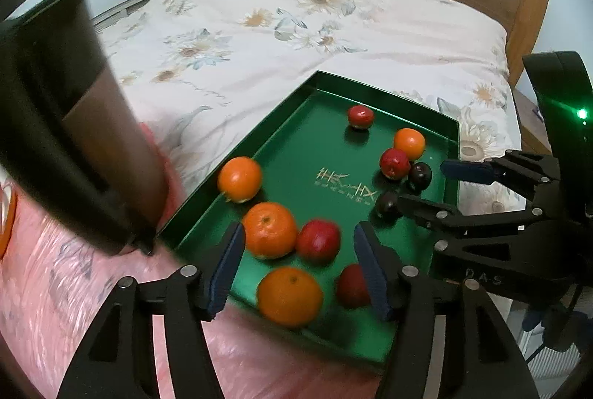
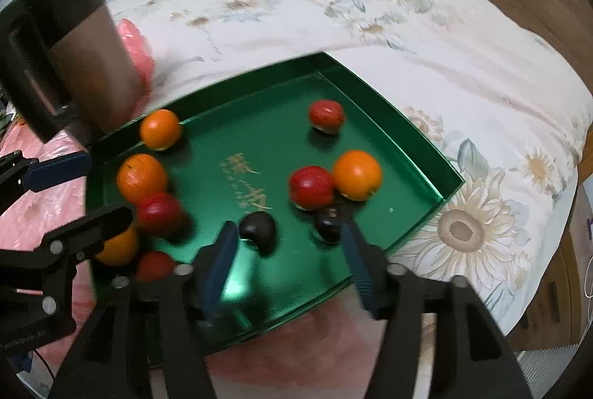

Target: Organize fruits

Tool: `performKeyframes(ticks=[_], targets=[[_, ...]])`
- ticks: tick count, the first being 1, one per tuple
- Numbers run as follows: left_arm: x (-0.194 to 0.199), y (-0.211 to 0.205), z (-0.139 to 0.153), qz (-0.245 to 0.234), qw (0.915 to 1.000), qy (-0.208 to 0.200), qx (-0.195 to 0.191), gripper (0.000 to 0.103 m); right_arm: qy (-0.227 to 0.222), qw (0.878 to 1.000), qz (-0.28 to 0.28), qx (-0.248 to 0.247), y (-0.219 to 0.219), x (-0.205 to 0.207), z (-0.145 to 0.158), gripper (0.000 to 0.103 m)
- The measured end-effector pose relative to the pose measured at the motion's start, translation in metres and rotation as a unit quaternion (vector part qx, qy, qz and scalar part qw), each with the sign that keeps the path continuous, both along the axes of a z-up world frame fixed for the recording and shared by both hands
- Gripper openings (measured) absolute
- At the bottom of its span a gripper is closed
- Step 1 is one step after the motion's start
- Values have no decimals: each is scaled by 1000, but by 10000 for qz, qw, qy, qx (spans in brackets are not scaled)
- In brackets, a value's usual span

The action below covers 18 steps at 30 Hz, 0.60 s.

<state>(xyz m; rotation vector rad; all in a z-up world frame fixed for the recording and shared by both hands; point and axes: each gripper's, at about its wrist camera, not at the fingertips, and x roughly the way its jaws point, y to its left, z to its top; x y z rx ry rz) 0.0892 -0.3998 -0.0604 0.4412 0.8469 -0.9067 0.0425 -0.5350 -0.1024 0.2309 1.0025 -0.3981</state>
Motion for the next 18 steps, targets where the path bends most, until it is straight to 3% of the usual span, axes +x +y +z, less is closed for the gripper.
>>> performKeyframes(ticks=[8, 18], targets=[[8, 67, 3, 617, 9980, 106, -56, 58, -225, 9990, 376, -27, 56, 9, 15, 103], [33, 175, 9, 1727, 9849, 22, 99, 65, -427, 9947, 926, 128, 140, 32, 19, 103]])
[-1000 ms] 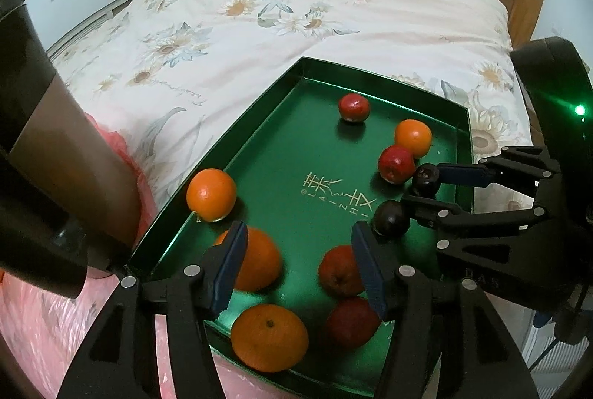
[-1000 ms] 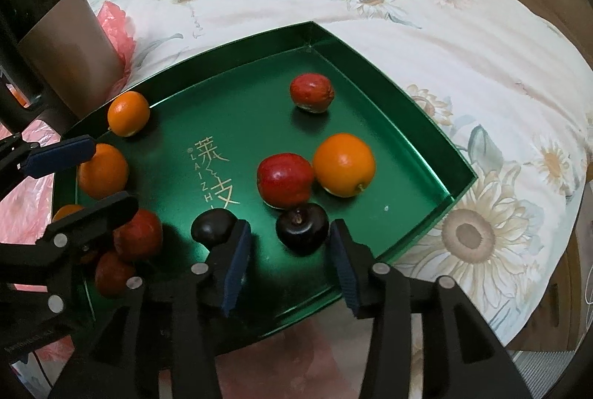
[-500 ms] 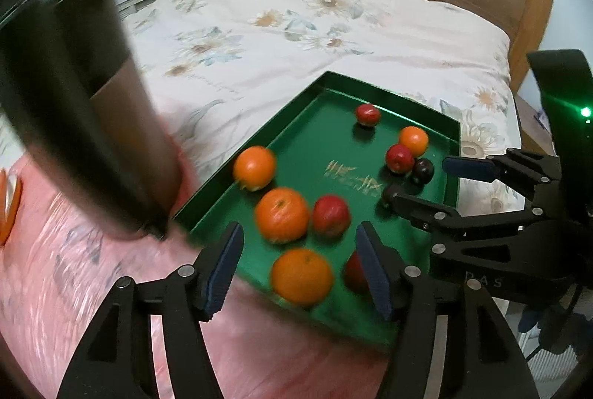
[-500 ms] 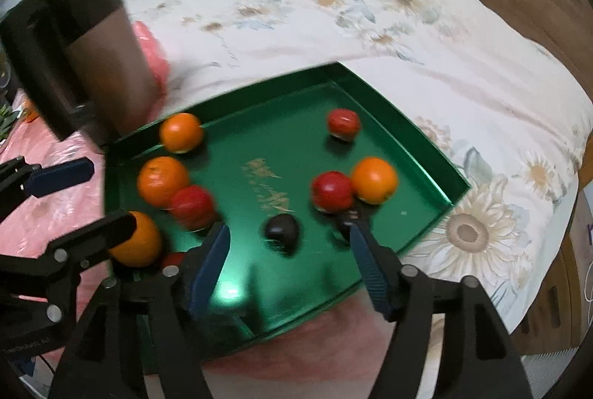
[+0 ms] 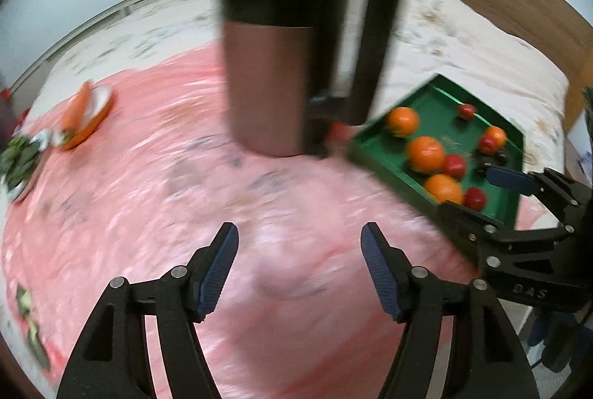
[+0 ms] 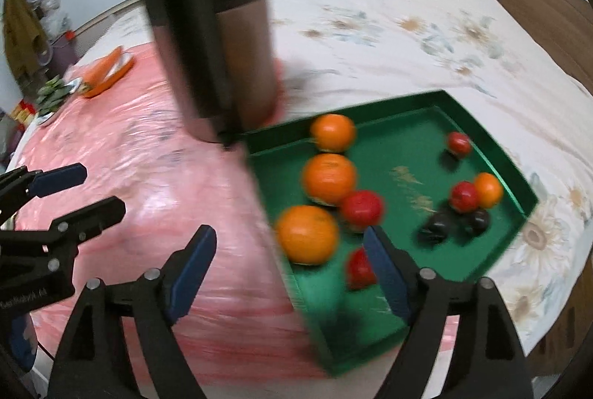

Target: Organize fruits

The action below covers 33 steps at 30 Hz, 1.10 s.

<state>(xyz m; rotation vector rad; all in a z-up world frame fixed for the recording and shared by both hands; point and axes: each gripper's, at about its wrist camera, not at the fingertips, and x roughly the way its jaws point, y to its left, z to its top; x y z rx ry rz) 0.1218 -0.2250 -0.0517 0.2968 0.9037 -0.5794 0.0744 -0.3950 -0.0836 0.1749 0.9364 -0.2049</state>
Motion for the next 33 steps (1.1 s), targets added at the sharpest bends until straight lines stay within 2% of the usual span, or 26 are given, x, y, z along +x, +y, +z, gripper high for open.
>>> performKeyframes(ticks=[12, 20, 29, 33], targets=[[12, 94, -6, 911, 9957, -185, 37, 67, -271, 9969, 738, -6, 88, 33, 3, 103], [15, 147, -5, 1612, 9865, -289, -64, 68, -563, 9934, 997, -116, 123, 49, 8, 103], [7, 190, 2, 2181, 9736, -647, -171, 85, -922, 9879, 1233, -182, 151, 58, 8, 103], [3, 207, 2, 2307, 9700, -729, -235, 86, -1092, 9861, 1235, -205, 158, 54, 7, 103]])
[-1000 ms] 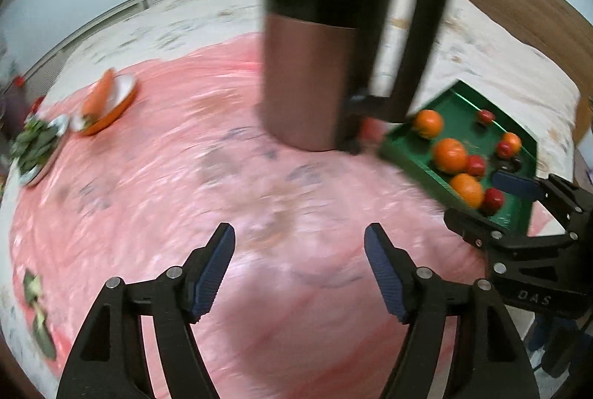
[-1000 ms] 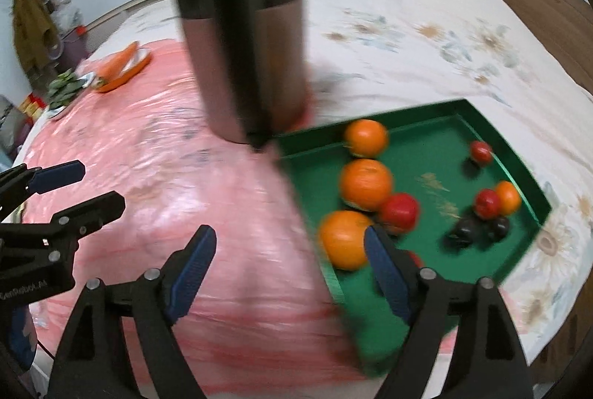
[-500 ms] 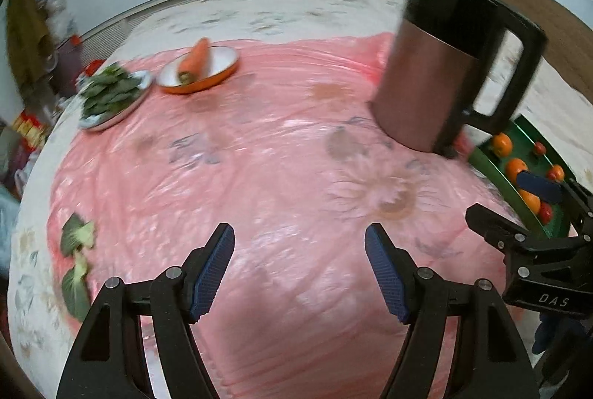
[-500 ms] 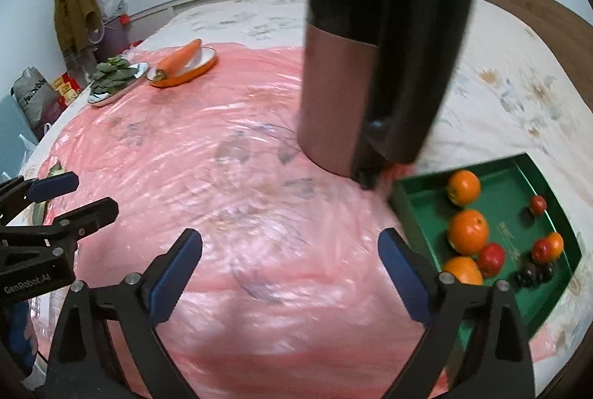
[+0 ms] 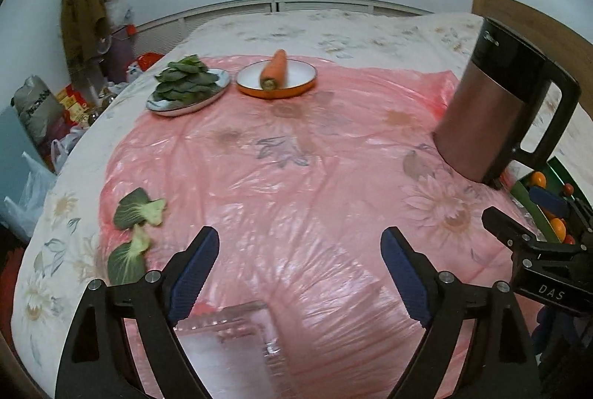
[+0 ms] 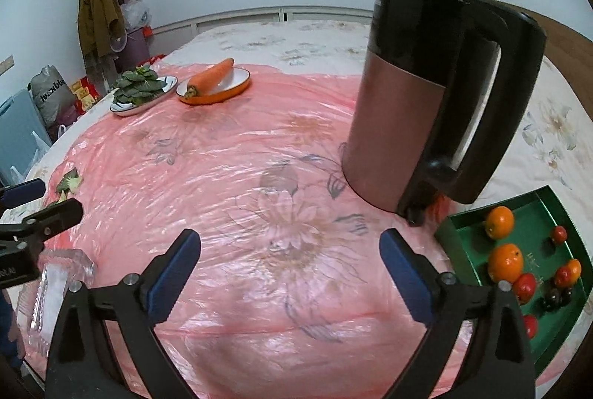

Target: Organize fruits

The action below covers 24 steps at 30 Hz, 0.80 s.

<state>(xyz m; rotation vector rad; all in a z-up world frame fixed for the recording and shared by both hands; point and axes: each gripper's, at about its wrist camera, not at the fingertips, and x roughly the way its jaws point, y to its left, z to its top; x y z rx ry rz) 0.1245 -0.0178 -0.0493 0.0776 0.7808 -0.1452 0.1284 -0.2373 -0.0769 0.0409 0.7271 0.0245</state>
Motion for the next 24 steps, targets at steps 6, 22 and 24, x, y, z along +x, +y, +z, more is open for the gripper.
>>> performKeyframes(ticks=[6, 22, 24], targets=[[-18, 19, 11, 133, 9992, -360, -88, 93, -277, 9995, -130, 50, 4, -15, 2, 103], [-66, 42, 48, 231, 9959, -872, 101, 98, -400, 9986, -336, -5, 2, -65, 45, 103], [-69, 45, 48, 238, 9962, -831, 80, 98, -407, 9985, -374, -2, 0, -70, 48, 103]])
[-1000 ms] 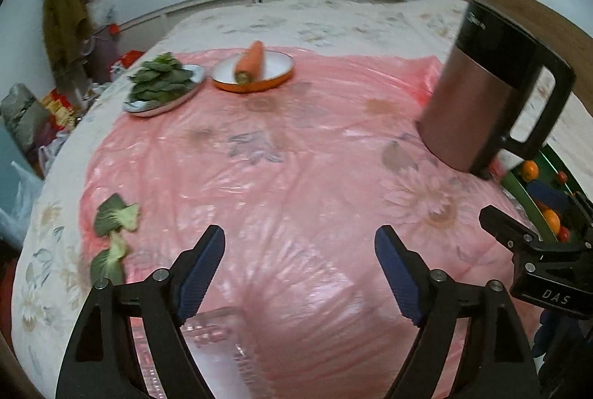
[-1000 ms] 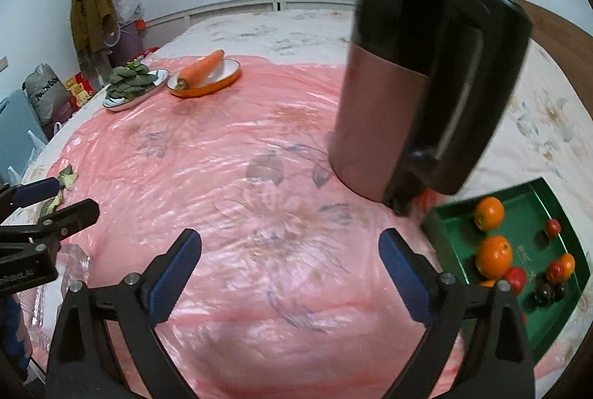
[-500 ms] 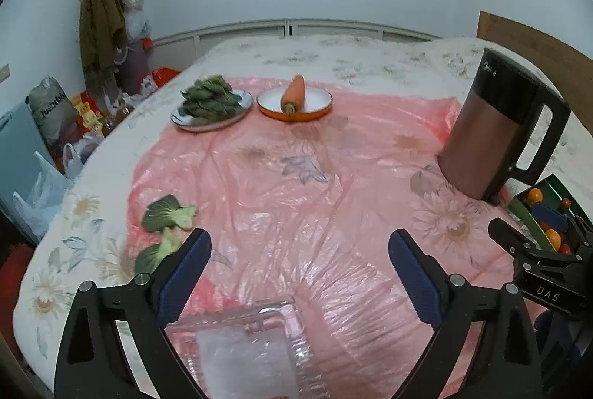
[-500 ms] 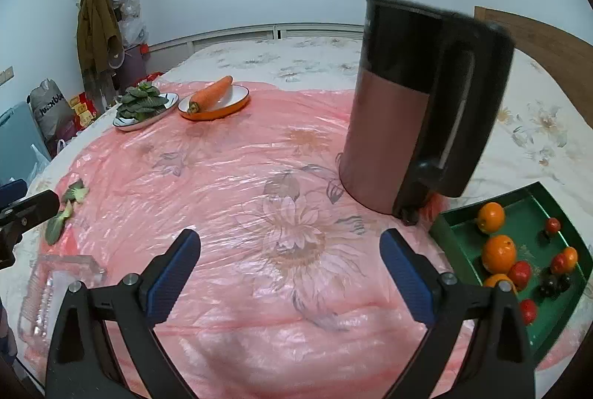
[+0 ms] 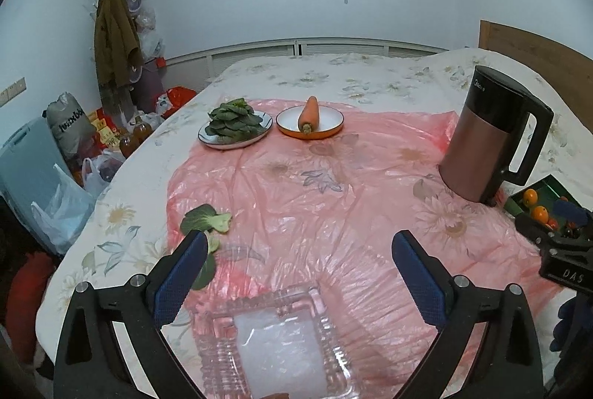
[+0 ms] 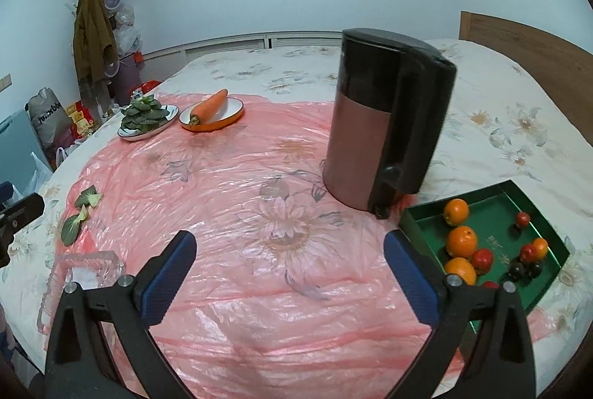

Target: Organize fruits

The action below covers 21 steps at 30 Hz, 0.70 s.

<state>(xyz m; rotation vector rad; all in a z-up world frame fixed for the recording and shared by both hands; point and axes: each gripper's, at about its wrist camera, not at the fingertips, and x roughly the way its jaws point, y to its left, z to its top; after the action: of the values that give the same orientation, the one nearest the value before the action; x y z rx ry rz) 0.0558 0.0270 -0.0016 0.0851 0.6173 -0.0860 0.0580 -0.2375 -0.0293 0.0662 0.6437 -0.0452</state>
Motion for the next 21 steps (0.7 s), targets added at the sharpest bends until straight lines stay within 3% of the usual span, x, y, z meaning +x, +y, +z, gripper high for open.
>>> performKeyframes(ticks=[14, 21], targets=[[-29, 3, 14, -73, 9996, 83, -253, 100, -199, 9994, -110, -273, 3, -40, 29, 103], [-49, -3, 25, -58, 9998, -52, -185, 100, -293, 9990, -174, -272, 3, -60, 39, 103]])
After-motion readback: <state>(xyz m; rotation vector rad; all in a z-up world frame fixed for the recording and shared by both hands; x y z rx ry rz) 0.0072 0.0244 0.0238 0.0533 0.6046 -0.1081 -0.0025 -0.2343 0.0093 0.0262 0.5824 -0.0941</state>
